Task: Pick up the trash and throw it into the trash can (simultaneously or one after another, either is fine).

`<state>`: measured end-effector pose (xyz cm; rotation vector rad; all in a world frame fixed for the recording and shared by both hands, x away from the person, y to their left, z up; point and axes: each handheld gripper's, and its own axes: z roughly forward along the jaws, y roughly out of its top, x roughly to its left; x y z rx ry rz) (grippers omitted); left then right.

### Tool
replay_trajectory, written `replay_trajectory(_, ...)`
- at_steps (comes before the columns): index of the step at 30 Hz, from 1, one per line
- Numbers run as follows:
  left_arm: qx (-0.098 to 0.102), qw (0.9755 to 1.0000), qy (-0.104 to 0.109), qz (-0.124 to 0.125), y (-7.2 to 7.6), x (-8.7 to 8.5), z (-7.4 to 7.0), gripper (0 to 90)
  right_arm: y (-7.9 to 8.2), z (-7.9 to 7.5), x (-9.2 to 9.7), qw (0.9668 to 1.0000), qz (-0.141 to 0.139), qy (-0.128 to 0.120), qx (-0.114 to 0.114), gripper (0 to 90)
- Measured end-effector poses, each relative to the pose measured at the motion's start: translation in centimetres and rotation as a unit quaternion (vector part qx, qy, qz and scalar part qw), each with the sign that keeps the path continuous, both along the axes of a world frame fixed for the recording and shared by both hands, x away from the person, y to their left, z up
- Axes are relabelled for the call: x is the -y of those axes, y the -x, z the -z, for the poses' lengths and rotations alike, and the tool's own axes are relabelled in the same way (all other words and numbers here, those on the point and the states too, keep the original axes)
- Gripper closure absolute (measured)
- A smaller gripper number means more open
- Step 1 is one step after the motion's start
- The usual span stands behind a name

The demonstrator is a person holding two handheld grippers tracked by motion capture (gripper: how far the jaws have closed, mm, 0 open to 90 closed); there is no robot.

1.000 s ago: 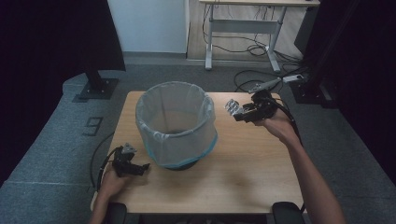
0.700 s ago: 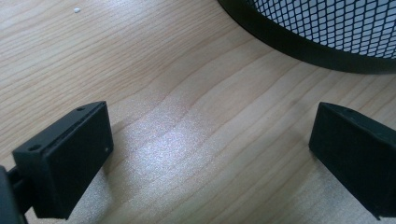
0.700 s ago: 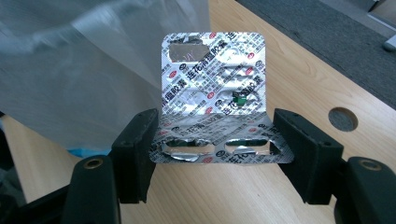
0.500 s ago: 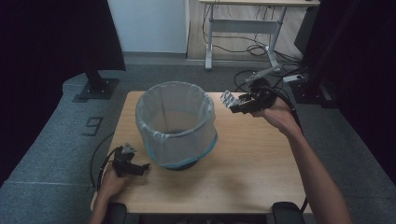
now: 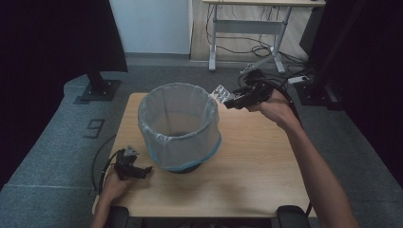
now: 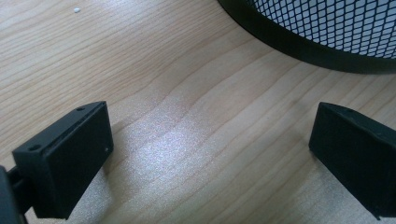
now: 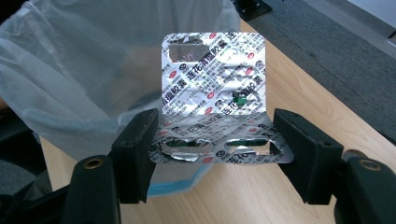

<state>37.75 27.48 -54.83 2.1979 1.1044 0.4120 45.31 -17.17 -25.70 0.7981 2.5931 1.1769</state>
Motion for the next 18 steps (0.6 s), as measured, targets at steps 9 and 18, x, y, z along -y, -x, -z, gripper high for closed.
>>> replay_trajectory(9, 0.000, 1.0000, 0.000, 0.000, 0.0, 0.0, 0.0, 0.0, -0.2, -0.9, -2.9, 0.9995, -0.029, 0.005, 0.007, 33.1)
replay_trajectory(18, 0.000, 1.0000, 0.000, 0.000, 0.0, 0.0, 0.0, 0.0, -0.5, -1.1, -5.8, 0.9985, -0.053, 0.011, 0.009, 33.1)
